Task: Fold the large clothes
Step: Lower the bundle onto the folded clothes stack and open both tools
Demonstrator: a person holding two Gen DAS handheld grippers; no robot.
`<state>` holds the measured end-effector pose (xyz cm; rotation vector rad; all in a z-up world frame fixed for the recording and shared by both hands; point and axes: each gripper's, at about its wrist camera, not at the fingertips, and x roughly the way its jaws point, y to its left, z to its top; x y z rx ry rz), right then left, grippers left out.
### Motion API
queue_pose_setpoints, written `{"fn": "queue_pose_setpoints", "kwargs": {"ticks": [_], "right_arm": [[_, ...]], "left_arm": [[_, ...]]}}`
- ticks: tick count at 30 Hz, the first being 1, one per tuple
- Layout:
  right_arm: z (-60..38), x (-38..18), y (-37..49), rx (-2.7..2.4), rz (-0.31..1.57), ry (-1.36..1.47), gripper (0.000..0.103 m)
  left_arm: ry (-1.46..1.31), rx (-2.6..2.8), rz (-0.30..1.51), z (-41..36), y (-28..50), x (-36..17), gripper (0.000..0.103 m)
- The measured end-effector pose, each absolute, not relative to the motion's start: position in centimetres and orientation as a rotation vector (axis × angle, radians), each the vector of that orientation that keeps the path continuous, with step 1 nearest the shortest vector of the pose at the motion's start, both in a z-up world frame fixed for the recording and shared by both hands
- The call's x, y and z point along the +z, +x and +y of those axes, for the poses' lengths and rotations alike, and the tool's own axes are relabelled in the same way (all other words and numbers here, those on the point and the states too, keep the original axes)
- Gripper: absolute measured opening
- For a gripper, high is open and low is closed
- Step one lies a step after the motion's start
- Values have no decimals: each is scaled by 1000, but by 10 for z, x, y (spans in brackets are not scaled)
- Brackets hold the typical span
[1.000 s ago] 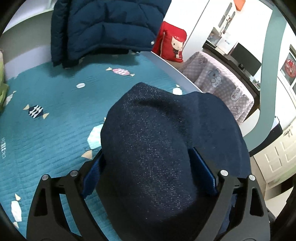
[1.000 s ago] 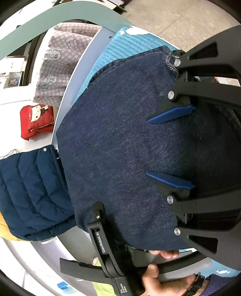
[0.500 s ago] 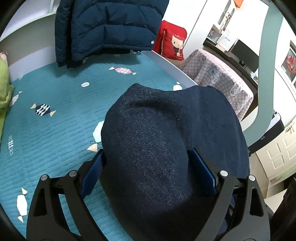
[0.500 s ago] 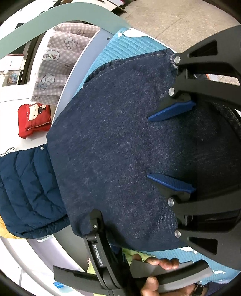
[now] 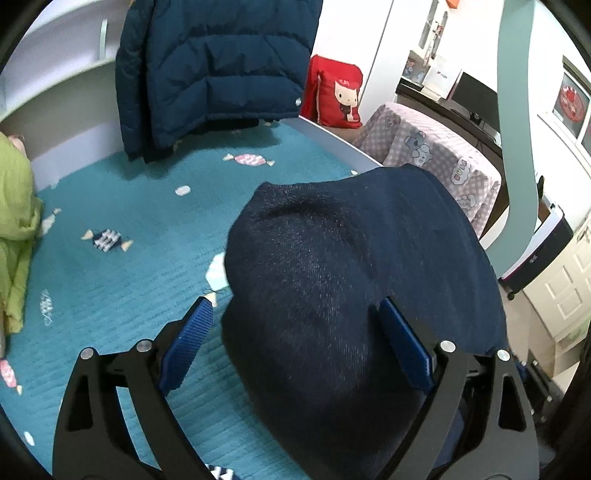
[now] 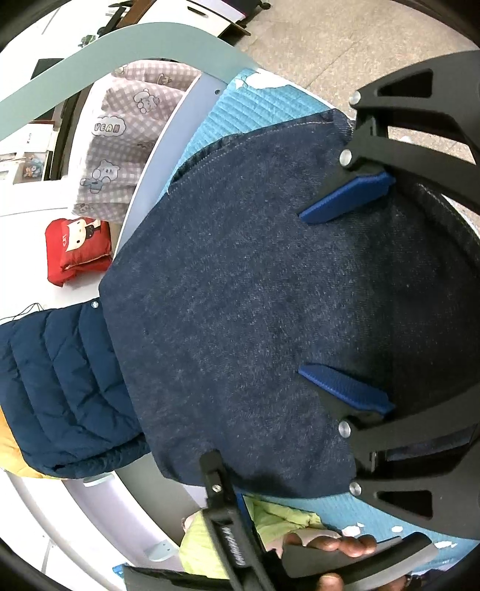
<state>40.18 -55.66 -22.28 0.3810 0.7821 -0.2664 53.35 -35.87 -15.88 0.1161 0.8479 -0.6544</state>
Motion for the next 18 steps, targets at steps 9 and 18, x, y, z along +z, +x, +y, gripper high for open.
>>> {"fn": "queue_pose_setpoints", "kwargs": {"ticks": [9,18], "right_arm": [[-540,-201,387,-293,750,335,79],[-512,-173,365,-291,715,284,83]], "left_arm": [[194,-633,778,-336,508,-144,91],[220,-643,749,-299,476,-130,92]]}}
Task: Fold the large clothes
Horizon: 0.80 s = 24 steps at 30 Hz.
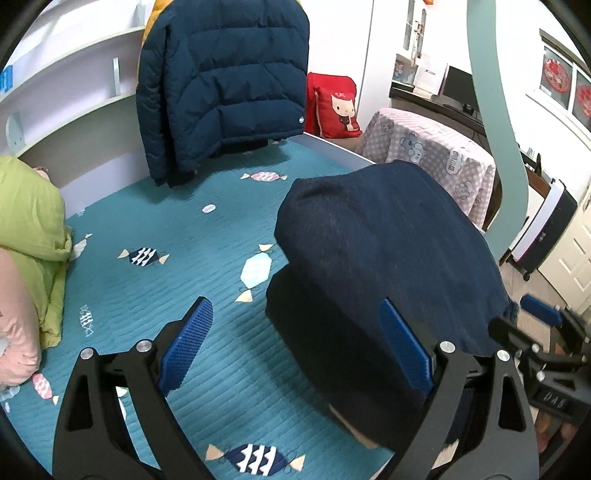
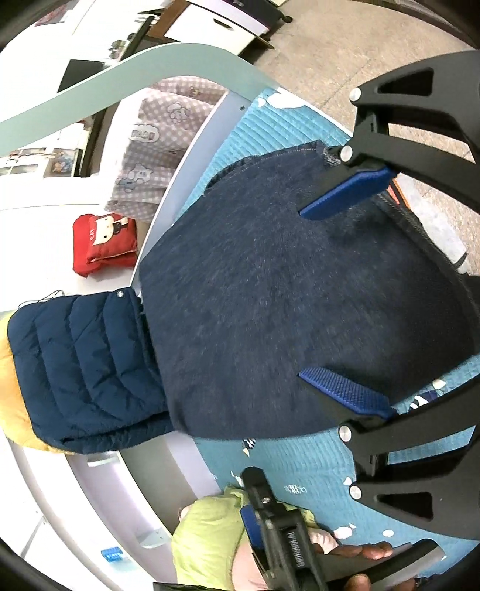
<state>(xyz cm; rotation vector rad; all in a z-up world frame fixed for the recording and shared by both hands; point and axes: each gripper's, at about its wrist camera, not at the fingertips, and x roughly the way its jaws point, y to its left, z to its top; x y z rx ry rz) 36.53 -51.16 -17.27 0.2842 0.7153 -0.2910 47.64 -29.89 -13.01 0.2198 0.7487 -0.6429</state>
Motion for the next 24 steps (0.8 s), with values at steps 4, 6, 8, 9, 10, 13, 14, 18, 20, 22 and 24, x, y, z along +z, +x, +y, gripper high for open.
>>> {"fn": "queue_pose_setpoints", "kwargs": {"ticks": [4,6,8,9,10,13,14,18,20,22,24], "right_arm": [[-492,-160,351,-287,700,255,84],[-480,-156,343,-283,696,250,84],[-469,-153,334,-270,692,250,85],[-465,-152,329,-268,689,250,85],[-457,-151,323,-264,682,249,86],[-438,-151,307,-259,681,250,87],[-433,-151,303,-253,684,252,89],[-406,-152,281,-254,688,239,91],[-397,-152,271,-252,693,240,91],[-386,-151,260,-253,689,222,91],[-378,-151,247,-263,687,205,95]], "left_arm": [[262,-635,728,-278,453,-128,92],[269,-624,726,-265,442,-128,92],[264,-609,718,-250,431,-128,92],[264,-603,713,-242,425,-127,92],[267,-596,709,-232,416,-127,93],[273,-580,700,-207,394,-129,93],[272,-575,701,-201,388,-130,94],[285,-542,697,-173,356,-137,96],[285,-520,679,-160,339,-141,97],[300,-507,678,-151,325,-147,97],[301,-482,678,-138,308,-154,97]]}}
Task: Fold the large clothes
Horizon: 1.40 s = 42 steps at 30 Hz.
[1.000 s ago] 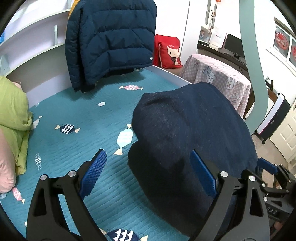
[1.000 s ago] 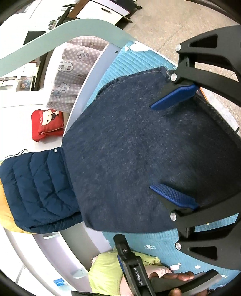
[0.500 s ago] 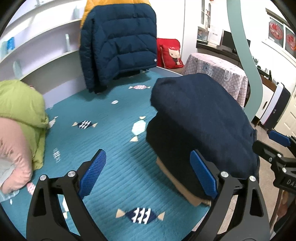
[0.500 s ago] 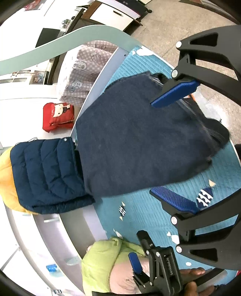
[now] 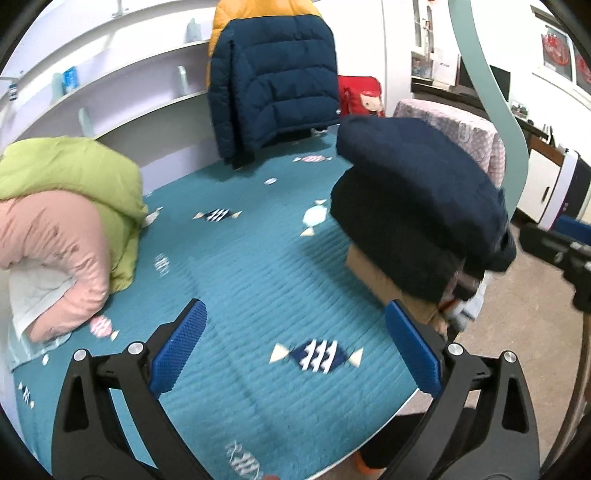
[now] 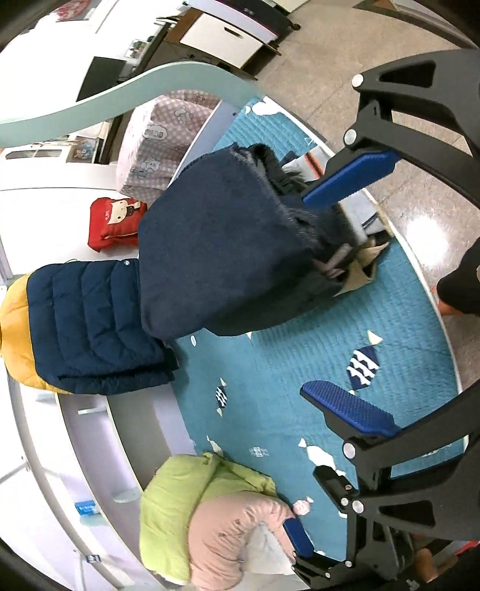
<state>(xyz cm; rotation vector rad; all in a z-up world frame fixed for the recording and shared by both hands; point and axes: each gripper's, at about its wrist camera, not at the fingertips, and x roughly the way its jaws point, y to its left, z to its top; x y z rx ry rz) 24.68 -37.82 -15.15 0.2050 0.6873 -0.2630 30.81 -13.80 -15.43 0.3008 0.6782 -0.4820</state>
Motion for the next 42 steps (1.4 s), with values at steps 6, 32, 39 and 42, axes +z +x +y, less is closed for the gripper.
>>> {"fn": "queue_pose_setpoints", "kwargs": {"ticks": [6,32,39,42], "right_arm": [[-357,-158,208,-244,697,193,95],[-315,-150,108,-202,659,121,95],[-310,-142,89,-222,633,90,95],[-308,-139,82,-226,623,81,95]], "left_arm": [[245,-464,690,-108,271,-168,97],[166,-396,656,-60,155,-162,98],[146,-412,645,-58,137,-155,98],[115,-412,628,-53,128,-148,98]]}}
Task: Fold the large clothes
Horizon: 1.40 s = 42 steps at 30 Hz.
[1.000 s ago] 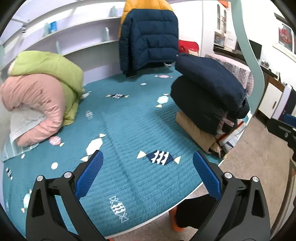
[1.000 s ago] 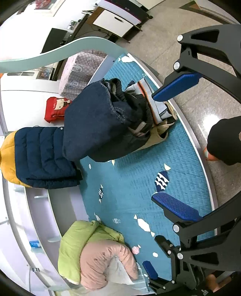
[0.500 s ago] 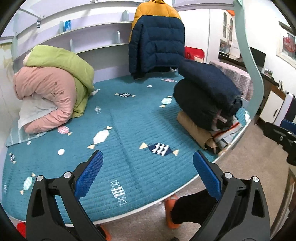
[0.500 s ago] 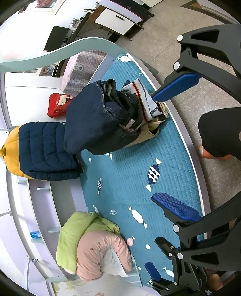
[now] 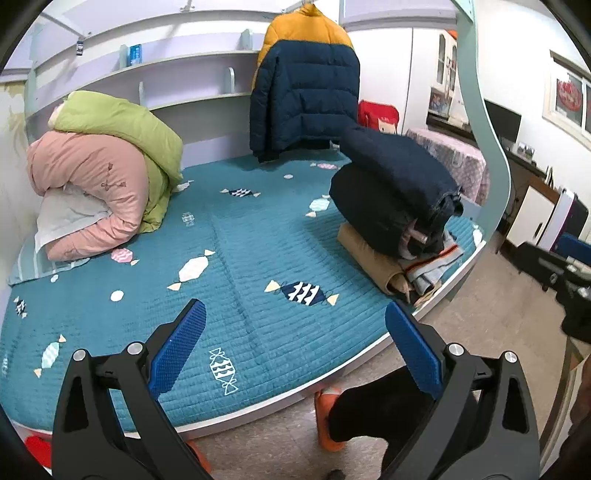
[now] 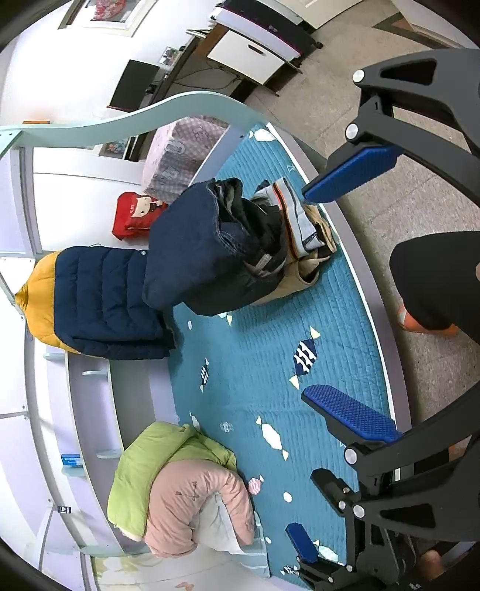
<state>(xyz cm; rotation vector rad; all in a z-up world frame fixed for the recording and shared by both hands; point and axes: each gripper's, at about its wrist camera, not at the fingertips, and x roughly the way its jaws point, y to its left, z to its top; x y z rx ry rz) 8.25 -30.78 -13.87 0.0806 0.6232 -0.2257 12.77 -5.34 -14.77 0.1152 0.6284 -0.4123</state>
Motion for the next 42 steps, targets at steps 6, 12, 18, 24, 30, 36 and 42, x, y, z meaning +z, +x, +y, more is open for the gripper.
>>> {"fn": "queue_pose_setpoints", "kwargs": {"ticks": [6,12,18,24,30,36,42], "right_arm": [[-296,-127,71,-186,587,73,95],[-276,-116,63,-120,541,57,95],[-257,-107,60,-54,507,41,95],[-248,-96,53,-22,464,33,95],[-251,-87,44,-2,431,54,95],[-255,-81,31,-13,398,55,95],[-260,-75,21,-15,377,62,95]], "left_arm": [[84,-379,578,-39,109,-128,98],[71,-300,527,-17,88,-111,98],[70,-199,463,5,68,-96,98],[59,-159,430,17,53,-83,98],[75,-144,385,13,37,-72,98],[75,-163,361,5,24,-62,98],[79,-183,328,-3,16,-52,98]]}}
